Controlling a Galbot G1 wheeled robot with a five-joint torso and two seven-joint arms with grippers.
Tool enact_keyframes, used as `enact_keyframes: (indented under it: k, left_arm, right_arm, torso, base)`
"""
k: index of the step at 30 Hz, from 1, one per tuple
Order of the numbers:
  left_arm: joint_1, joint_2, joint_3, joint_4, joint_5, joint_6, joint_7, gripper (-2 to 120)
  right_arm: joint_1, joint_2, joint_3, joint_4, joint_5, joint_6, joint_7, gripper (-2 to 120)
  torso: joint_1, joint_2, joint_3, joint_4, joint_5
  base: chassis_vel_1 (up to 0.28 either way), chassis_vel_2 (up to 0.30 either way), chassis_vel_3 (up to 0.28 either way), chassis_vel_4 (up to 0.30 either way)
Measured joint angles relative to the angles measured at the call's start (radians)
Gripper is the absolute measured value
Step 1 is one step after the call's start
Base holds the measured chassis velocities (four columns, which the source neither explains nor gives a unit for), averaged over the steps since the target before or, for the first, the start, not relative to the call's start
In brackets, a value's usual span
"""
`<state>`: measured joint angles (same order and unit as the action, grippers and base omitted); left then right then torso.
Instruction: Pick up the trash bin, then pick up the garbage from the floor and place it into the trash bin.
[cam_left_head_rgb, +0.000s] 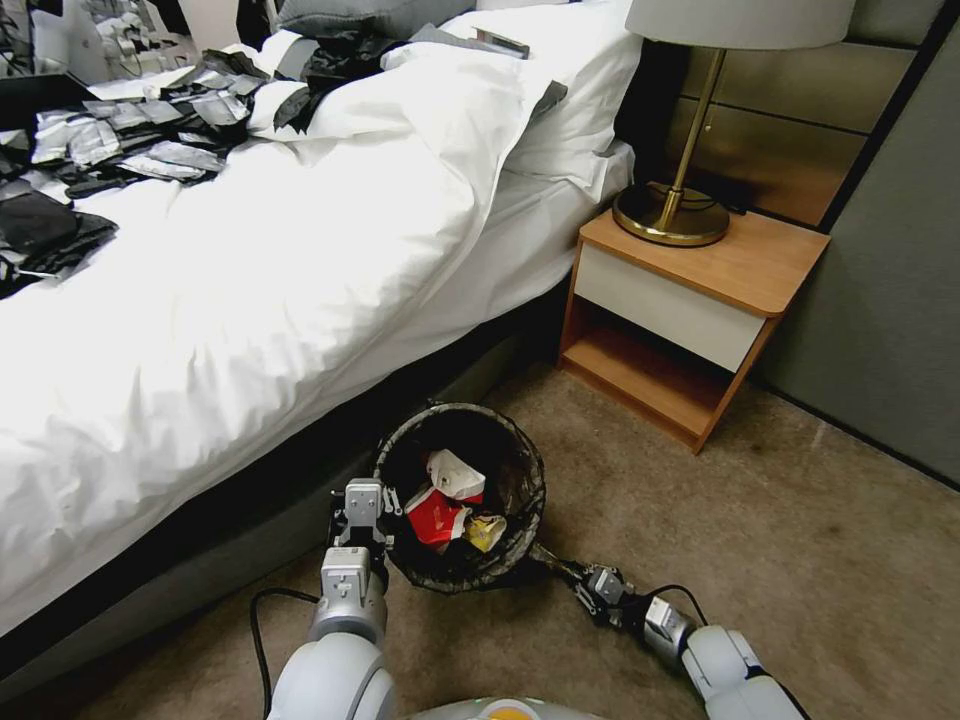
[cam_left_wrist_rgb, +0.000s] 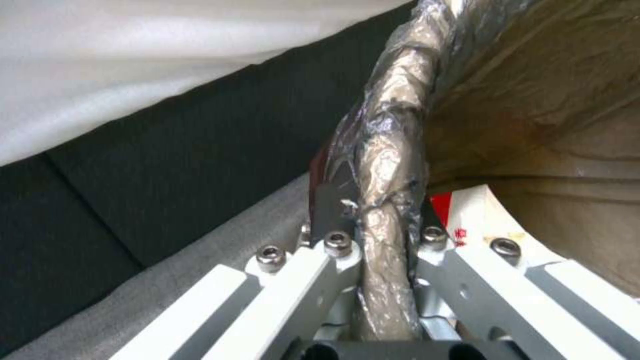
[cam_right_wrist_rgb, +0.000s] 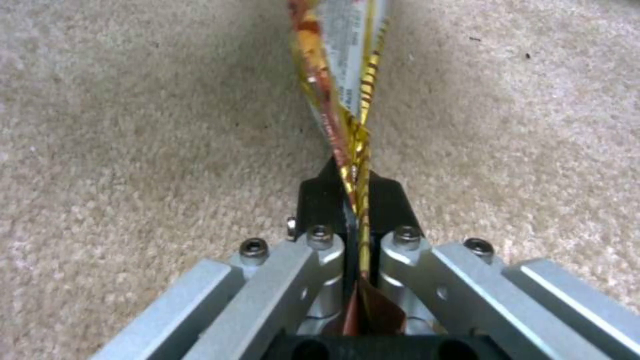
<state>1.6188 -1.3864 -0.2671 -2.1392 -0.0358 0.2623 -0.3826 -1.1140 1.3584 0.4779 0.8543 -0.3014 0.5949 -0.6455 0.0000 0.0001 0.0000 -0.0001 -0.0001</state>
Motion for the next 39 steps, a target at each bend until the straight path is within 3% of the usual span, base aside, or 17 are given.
enact_keyframes:
  k: [14,20,26,27,32,33,35,37,39]
  left_arm:
    - [-0.002,-0.001,0.002,0.000,0.000,0.000,0.000,0]
    - [-0.001,0.001,0.002,-0.001,0.000,0.000,0.000,0]
    - [-0.001,0.002,0.006,-0.001,0.001,-0.001,0.000,0]
    - [-0.001,0.002,0.010,-0.001,0.002,-0.001,0.000,0]
    - [0.002,0.003,0.013,-0.001,0.007,-0.002,0.000,0]
    - [0.002,0.003,0.013,-0.001,0.007,-0.002,0.000,0]
    - [0.004,0.004,0.013,-0.001,0.008,-0.002,0.001,0]
    - [0.004,0.004,0.014,-0.001,0.009,-0.002,0.001,0]
    - [0.005,0.006,0.015,0.004,0.011,-0.003,0.001,0]
  right_arm:
    - [-0.014,0.004,0.001,0.024,0.089,0.008,0.031,0]
    - [-0.058,0.003,-0.004,0.097,0.302,0.006,0.082,0]
    - [-0.118,-0.005,0.009,0.287,0.447,-0.006,0.153,0]
    - [-0.136,-0.010,0.014,0.376,0.509,-0.027,0.185,0]
    - [-0.176,-0.021,0.029,0.593,0.621,-0.064,0.244,0]
    - [-0.176,-0.021,0.029,0.593,0.621,-0.064,0.244,0]
    - [-0.198,-0.023,0.032,0.714,0.642,-0.063,0.251,0]
    - [-0.200,-0.023,0.031,0.724,0.642,-0.063,0.252,0]
    - [-0.242,-0.027,0.006,0.884,0.630,-0.060,0.251,0]
  torso:
    - [0.000,0.000,0.000,0.0001,0.0001]
    - [0.000,0.000,0.000,0.0000,0.0002]
    - [0.000,0.000,0.000,0.0001,0.0003]
    - [0.000,0.000,0.000,0.0001,0.0003]
    - [0.000,0.000,0.000,0.0001,0.0001]
    - [0.000,0.000,0.000,0.0001,0.0001]
    - [0.000,0.000,0.000,0.0001,0.0000]
    - [0.000,0.000,0.000,0.0001,0.0000]
    - [0.000,0.000,0.000,0.0002,0.0001]
  base:
    - [0.000,0.000,0.000,0.000]
    - [0.000,0.000,0.000,0.000]
    - [0.000,0.000,0.000,0.000]
    - [0.000,0.000,0.000,0.000]
    - [0.000,0.000,0.000,0.000]
    - [0.000,0.000,0.000,0.000]
    - [0.000,0.000,0.000,0.000]
    - [0.000,0.000,0.000,0.000]
    - [0.000,0.000,0.000,0.000]
